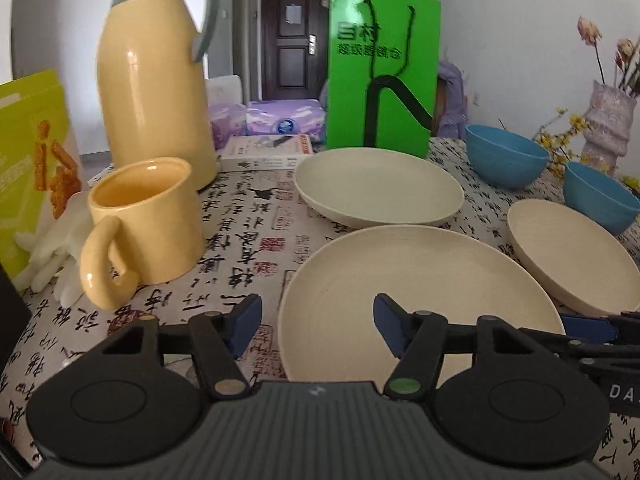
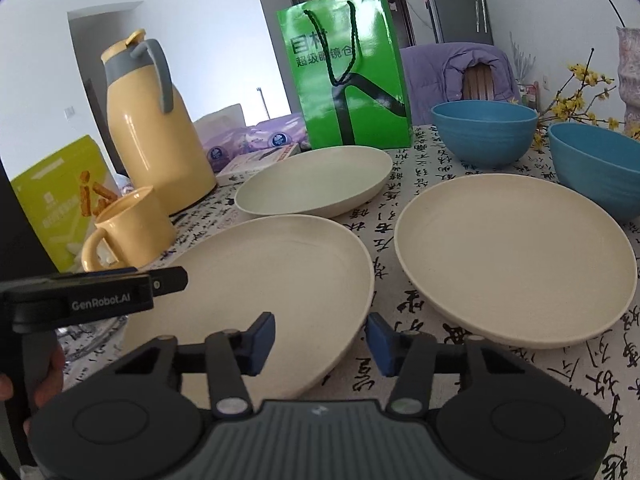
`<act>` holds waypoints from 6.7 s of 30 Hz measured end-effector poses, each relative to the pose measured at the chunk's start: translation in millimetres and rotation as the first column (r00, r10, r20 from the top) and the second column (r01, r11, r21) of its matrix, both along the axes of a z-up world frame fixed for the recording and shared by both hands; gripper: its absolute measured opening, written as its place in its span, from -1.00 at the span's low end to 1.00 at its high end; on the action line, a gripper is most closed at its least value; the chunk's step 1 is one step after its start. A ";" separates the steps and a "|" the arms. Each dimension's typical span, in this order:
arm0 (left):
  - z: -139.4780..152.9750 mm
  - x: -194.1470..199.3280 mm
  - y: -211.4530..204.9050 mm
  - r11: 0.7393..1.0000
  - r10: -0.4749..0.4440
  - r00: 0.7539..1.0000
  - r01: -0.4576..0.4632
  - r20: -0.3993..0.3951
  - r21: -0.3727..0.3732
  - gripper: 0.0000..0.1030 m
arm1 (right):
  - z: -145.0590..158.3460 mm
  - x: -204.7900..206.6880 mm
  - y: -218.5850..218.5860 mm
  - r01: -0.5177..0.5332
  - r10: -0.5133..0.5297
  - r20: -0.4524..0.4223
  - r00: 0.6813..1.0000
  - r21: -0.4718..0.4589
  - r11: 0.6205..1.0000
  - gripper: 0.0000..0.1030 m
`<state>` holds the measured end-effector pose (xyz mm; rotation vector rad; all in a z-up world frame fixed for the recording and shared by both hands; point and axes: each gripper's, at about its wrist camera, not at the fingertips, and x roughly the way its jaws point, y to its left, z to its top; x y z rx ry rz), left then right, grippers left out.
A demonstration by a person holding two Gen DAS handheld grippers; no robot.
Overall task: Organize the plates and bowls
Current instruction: 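Reach to the cream plate and close both grippers on its rim, then carry the cream plate with both grippers toward the plate beside the blue bowls, then lower the plate onto the other cream plate and open both grippers, then move both grippers back toward the next cream plate, then close both grippers on the rim of the next cream plate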
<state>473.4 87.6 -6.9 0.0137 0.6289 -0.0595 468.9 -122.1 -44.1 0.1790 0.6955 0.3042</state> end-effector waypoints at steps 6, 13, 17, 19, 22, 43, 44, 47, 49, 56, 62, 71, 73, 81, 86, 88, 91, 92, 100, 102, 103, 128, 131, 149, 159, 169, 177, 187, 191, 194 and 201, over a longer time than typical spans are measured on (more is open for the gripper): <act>-10.8 10.8 -2.6 1.000 0.022 0.998 -0.021 -0.065 0.006 -0.12 | -7.5 4.3 -2.0 0.014 -0.014 -0.006 1.000 -0.005 1.000 -0.33; 3.2 -6.7 1.4 0.997 0.083 0.995 -0.083 -0.056 0.000 -0.72 | 1.0 -4.1 -14.2 0.045 -0.045 -0.015 0.999 -0.013 0.999 -0.67; 13.6 -32.4 -8.9 0.994 0.105 0.994 -0.104 -0.017 0.044 -0.72 | 14.2 -25.5 -14.6 0.030 -0.030 0.023 0.999 -0.033 0.999 -0.68; 16.8 -46.3 -9.0 0.993 0.117 0.993 -0.116 -0.020 0.032 -0.72 | 18.9 -39.6 -14.6 0.021 -0.019 0.036 0.999 -0.045 0.999 -0.68; 23.5 -74.7 -11.4 0.991 0.131 0.991 -0.131 -0.003 0.025 -0.72 | 25.4 -68.1 -16.0 0.003 -0.001 0.049 0.999 -0.050 0.999 -0.68; 30.6 -305.1 -33.6 0.973 0.221 0.973 -0.215 0.073 -0.079 -0.72 | 46.0 -282.1 -39.5 -0.082 0.093 0.168 0.981 -0.072 0.994 -0.69; 30.3 -306.9 -35.2 0.974 0.219 0.973 -0.213 0.075 -0.075 -0.72 | 46.3 -284.5 -41.3 -0.079 0.090 0.172 0.981 -0.071 0.994 -0.69; 31.3 -307.0 -40.8 0.976 0.208 0.975 -0.203 0.073 -0.075 -0.72 | 46.8 -285.5 -46.4 -0.064 0.074 0.173 0.982 -0.067 0.996 -0.69; 32.2 -307.5 -46.3 0.978 0.201 0.976 -0.195 0.079 -0.074 -0.72 | 46.9 -284.9 -51.5 -0.056 0.066 0.173 0.983 -0.065 0.996 -0.69; 28.6 -294.9 -71.4 0.983 0.165 0.984 -0.159 0.067 -0.087 -0.72 | 45.5 -277.6 -77.8 -0.014 0.027 0.177 0.984 -0.071 0.997 -0.69; 25.5 -260.9 -113.2 0.991 0.090 0.995 -0.085 0.047 -0.107 -0.72 | 43.3 -263.0 -121.2 0.065 -0.047 0.185 0.982 -0.097 0.993 -0.69; 12.6 -205.2 -211.0 0.988 -0.056 0.998 0.056 0.005 -0.147 -0.72 | 31.4 -235.7 -217.3 0.231 -0.214 0.146 0.966 -0.112 0.967 -0.69; 8.7 -194.5 -234.3 0.984 -0.088 0.996 0.086 -0.001 -0.155 -0.72 | 28.6 -231.7 -239.0 0.266 -0.248 0.143 0.958 -0.122 0.956 -0.69; -11.3 -162.5 -312.6 0.967 -0.194 0.980 0.186 -0.033 -0.174 -0.72 | 13.8 -210.8 -315.6 0.386 -0.371 0.116 0.921 -0.159 0.909 -0.69; -18.6 -150.5 -331.8 0.960 -0.229 0.973 0.218 -0.041 -0.175 -0.72 | 4.9 -201.0 -334.8 0.406 -0.395 0.097 0.913 -0.173 0.897 -0.69; -22.4 -147.3 -334.1 0.959 -0.237 0.970 0.225 -0.050 -0.174 -0.72 | 2.1 -197.5 -338.2 0.405 -0.394 0.097 0.914 -0.181 0.896 -0.69; -25.2 -146.2 -334.8 0.953 -0.259 0.965 0.246 -0.052 -0.177 -0.70 | -2.6 -194.9 -340.9 0.410 -0.401 0.090 0.912 -0.183 0.893 -0.69; -25.6 -146.8 -335.2 0.951 -0.265 0.963 0.253 -0.048 -0.176 -0.69 | -4.2 -194.4 -341.4 0.414 -0.405 0.087 0.910 -0.182 0.892 -0.69; -19.7 -157.1 -324.4 0.949 -0.281 0.960 0.275 -0.018 -0.155 -0.22 | 8.0 -204.2 -332.5 0.432 -0.415 0.125 0.901 -0.174 0.885 -0.49; -14.5 -162.1 -316.6 0.950 -0.277 0.961 0.273 -0.005 -0.150 -0.11 | 17.6 -210.0 -327.8 0.424 -0.402 0.150 0.903 -0.168 0.890 -0.45; -11.9 -165.5 -310.8 0.952 -0.273 0.962 0.270 0.002 -0.145 0.10 | 22.6 -213.2 -324.0 0.421 -0.396 0.162 0.904 -0.164 0.892 -0.35; 26.2 -328.3 -63.7 0.995 0.065 0.979 -0.049 0.195 -0.082 1.00 | 38.8 -332.4 -128.9 0.163 -0.128 0.270 0.954 -0.109 0.981 0.83; 35.5 -344.6 -55.6 0.995 0.067 0.971 -0.048 0.228 -0.090 1.00 | 52.3 -347.5 -119.7 0.176 -0.134 0.311 0.941 -0.113 0.978 0.83; 34.7 -380.2 -40.9 0.993 0.066 0.964 -0.039 0.259 -0.110 1.00 | 53.8 -374.2 -112.5 0.208 -0.160 0.335 0.929 -0.112 0.972 0.83; 22.7 -347.6 -45.1 0.993 0.052 0.978 -0.029 0.202 -0.116 1.00 | 36.6 -343.2 -114.6 0.225 -0.184 0.280 0.942 -0.123 0.967 0.83; 24.7 -257.1 -64.2 0.994 -0.015 0.983 0.035 0.183 -0.105 1.00 | 39.5 -275.0 -125.7 0.258 -0.206 0.285 0.936 -0.158 0.953 0.82; 28.0 -177.2 -73.9 0.994 -0.021 0.988 0.038 0.154 -0.106 1.00 | 44.0 -186.2 -130.9 0.218 -0.174 0.252 0.952 -0.156 0.964 0.80; 30.2 -46.0 -94.9 0.976 -0.055 0.994 0.073 0.094 -0.203 0.72 | 64.3 -39.4 -169.4 0.224 -0.219 0.097 0.971 -0.039 0.974 0.50; 18.6 6.2 -117.6 0.967 -0.074 0.997 0.075 0.010 -0.244 0.28 | 44.3 17.4 -191.8 0.273 -0.272 -0.034 0.962 0.029 0.962 0.39; 6.4 29.1 -134.2 0.962 -0.074 0.997 0.062 -0.036 -0.266 0.05 | 24.8 43.4 -197.9 0.298 -0.291 -0.121 0.949 0.039 0.954 0.04; -12.2 64.8 -156.0 0.970 -0.062 0.996 0.044 -0.070 -0.240 -0.31 | 2.0 64.4 -190.7 0.285 -0.284 -0.163 0.945 -0.014 0.958 -0.27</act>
